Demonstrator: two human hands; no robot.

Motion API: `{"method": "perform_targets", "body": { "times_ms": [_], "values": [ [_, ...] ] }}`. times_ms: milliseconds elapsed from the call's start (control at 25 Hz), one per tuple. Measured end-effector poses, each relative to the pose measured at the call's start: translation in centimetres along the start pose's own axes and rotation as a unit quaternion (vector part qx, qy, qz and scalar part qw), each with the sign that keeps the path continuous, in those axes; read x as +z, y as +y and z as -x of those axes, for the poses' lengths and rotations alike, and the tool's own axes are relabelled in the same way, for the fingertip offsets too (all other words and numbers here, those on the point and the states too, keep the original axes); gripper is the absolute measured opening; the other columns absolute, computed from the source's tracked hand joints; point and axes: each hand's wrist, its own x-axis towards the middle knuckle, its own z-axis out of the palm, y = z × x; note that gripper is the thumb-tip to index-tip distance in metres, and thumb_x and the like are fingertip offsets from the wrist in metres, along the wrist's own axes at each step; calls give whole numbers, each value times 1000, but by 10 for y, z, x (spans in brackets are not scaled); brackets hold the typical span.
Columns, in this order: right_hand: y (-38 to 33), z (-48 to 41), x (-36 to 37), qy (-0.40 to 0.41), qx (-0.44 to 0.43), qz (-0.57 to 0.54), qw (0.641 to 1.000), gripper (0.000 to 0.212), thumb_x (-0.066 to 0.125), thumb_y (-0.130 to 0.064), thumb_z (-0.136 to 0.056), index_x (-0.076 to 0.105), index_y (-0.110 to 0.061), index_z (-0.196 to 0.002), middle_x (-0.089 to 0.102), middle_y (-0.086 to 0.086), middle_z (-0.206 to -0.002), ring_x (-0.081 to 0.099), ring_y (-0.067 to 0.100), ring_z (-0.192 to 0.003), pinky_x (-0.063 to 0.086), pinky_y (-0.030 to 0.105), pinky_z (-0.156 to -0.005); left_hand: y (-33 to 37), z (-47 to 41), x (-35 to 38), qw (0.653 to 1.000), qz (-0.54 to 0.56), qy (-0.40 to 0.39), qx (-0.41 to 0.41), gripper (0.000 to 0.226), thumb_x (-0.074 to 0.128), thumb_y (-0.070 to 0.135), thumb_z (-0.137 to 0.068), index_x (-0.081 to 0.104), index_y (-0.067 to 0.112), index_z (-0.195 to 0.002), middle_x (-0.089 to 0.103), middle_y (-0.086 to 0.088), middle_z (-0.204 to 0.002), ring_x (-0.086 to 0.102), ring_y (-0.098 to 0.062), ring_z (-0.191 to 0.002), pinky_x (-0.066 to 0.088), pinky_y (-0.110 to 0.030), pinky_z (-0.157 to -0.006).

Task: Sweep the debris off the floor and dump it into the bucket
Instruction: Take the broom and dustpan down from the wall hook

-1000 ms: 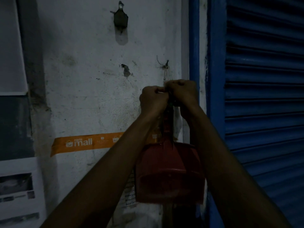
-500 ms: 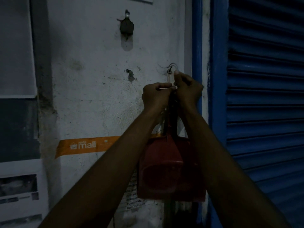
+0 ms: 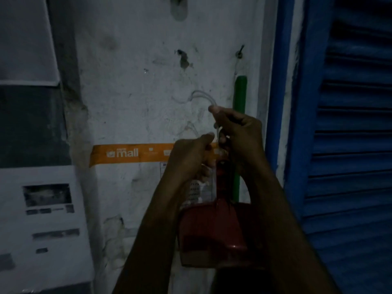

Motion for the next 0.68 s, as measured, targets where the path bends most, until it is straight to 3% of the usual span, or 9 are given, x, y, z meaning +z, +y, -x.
{"method": "perform_targets", "body": {
  "times_ms": [120,200,280,400,520,680],
  "values": [
    [27,27,0,-26,33,-4,999,16,78,-24,-88,80,-11,-98,63,13,-67,48,13,-43,36,21,-39,-37,20,-22,986,-28,-103,-126,55,49,64,-92,66,12,-106,68,-15,-61,52,-21,-37,39,-20,-41],
    [36,36,2,-39,42,-29,998,16,77,-21,-88,80,-8,-99,61,16,-66,49,15,-45,38,22,-40,-57,34,-32,966,-2,-170,-195,64,44,73,-89,61,16,-113,73,-22,-76,55,-23,-40,42,-20,-43],
    [42,43,5,-61,40,-33,997,17,76,-20,-89,78,-6,-99,61,15,-67,52,17,-47,41,24,-42,-73,47,-35,939,97,-223,-245,68,44,71,-89,58,14,-122,71,-30,-98,63,-27,-47,49,-25,-47],
    [48,62,0,-109,53,-47,992,17,73,-27,-90,77,-11,-96,64,10,-72,57,17,-53,45,26,-46,-89,65,-25,890,309,-196,-274,64,50,60,-91,59,9,-128,68,-28,-116,71,-30,-60,56,-32,-55],
    [54,85,-18,-177,67,-81,979,21,72,-35,-90,74,-15,-90,65,5,-77,58,15,-57,47,26,-49,-98,73,-13,865,397,-128,-279,51,51,53,-94,66,8,-113,73,-21,-105,73,-31,-76,55,-36,-71],
    [54,107,-44,-314,86,-46,945,43,65,-51,-93,75,-12,-78,68,8,-74,64,16,-62,51,23,-59,-100,77,-3,830,491,-65,-258,30,56,29,-93,63,2,-84,65,-14,-68,64,-25,-57,51,-34,-65]
  ]
}}
